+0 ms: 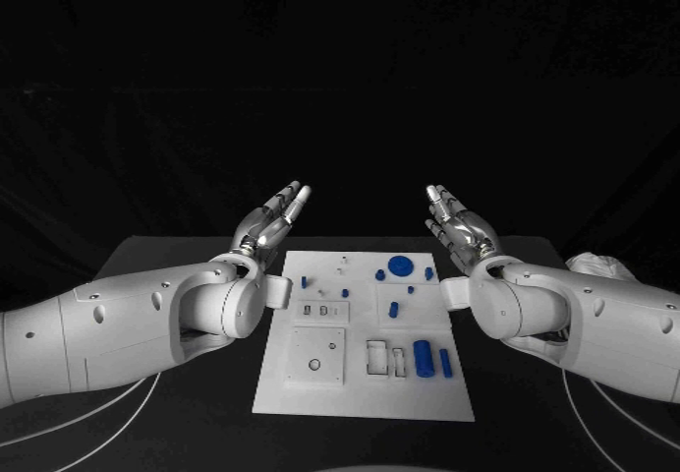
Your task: Assemble the parts on the task board
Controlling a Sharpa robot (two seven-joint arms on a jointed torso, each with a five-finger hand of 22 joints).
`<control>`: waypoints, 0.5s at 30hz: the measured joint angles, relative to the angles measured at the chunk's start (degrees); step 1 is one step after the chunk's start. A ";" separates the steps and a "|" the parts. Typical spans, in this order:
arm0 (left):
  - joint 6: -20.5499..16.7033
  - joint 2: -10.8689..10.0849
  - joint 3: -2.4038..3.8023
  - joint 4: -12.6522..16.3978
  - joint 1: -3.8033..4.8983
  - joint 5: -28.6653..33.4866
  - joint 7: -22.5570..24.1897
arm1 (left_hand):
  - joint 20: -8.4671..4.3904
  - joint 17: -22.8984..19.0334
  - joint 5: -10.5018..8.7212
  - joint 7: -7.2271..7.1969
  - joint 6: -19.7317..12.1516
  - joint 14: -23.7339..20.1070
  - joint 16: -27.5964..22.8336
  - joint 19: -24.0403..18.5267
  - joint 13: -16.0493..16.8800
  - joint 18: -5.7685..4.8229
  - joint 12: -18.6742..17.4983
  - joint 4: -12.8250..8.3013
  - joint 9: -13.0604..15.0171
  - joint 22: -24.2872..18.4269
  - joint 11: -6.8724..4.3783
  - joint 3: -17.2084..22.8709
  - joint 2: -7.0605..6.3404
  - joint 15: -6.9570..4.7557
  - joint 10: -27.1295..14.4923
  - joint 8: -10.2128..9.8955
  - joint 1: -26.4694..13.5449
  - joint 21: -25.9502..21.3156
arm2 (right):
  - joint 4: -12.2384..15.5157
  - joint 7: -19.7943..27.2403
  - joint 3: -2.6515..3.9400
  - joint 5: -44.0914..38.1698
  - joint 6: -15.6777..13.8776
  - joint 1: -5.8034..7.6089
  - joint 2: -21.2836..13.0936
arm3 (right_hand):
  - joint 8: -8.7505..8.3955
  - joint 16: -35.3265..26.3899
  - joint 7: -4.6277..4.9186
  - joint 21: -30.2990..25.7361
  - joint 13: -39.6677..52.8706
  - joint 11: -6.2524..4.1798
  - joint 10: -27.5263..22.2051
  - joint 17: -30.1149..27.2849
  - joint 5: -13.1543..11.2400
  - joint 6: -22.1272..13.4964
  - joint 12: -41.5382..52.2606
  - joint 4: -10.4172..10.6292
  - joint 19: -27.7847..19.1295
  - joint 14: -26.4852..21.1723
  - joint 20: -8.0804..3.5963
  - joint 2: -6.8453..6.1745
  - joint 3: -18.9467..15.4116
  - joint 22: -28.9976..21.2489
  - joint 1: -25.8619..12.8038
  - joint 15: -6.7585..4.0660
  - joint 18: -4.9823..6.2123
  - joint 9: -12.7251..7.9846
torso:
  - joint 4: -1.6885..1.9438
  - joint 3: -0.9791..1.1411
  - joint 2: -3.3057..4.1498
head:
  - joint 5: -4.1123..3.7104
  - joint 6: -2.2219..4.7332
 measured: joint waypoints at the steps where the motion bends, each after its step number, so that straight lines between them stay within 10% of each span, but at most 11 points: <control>1: 1.04 -0.03 -0.42 0.03 0.44 0.39 0.16 | 0.55 0.00 0.15 -0.01 0.36 0.00 0.00 -0.02 0.00 0.01 0.14 0.33 0.04 0.00 -0.26 -0.33 0.02 0.00 -0.06 0.00 1.28 0.00 | -0.08 -0.29 -0.47 0.16 1.50 0.52 -0.14 | 0.24 0.00 0.23 0.00 0.00 0.25 -0.14 0.00 0.16 0.27 0.00 0.11 -0.05 0.00 0.07 0.04 -0.11 0.00 0.52 0.00 0.49 0.05 | -0.02 0.03 0.02 | 0.01 -0.02; 10: 7.54 -0.11 -1.75 0.15 1.96 2.89 1.33 | 2.44 0.00 0.38 -0.01 0.36 0.00 0.00 -0.02 0.00 0.01 0.14 0.40 0.04 0.00 -0.34 -0.40 -0.24 0.00 -0.13 0.00 1.77 0.00 | -0.68 -3.08 -3.51 1.59 14.71 3.91 -1.12 | 0.44 0.00 1.16 0.00 0.02 1.53 -0.05 -0.03 0.15 2.20 0.00 0.47 -0.11 0.06 1.94 -0.49 -0.47 0.02 3.71 0.19 0.87 0.37 | -0.06 0.04 0.07 | 0.02 -0.12; 15: 8.85 -0.17 -1.76 0.16 1.97 3.55 1.63 | 4.49 0.00 0.41 -0.01 0.36 0.00 0.00 -0.02 -0.01 0.87 0.14 0.40 0.04 0.00 -0.33 -0.40 -0.33 0.00 -0.14 0.00 2.34 0.00 | -0.84 -4.23 -4.07 2.13 19.44 4.58 -1.33 | 0.52 0.00 1.35 0.00 0.02 2.39 -0.09 -0.05 0.15 3.39 0.00 0.24 0.00 -0.01 3.48 -0.87 -0.71 0.03 5.45 3.08 0.86 0.49 | -0.07 0.04 0.08 | 0.02 -0.15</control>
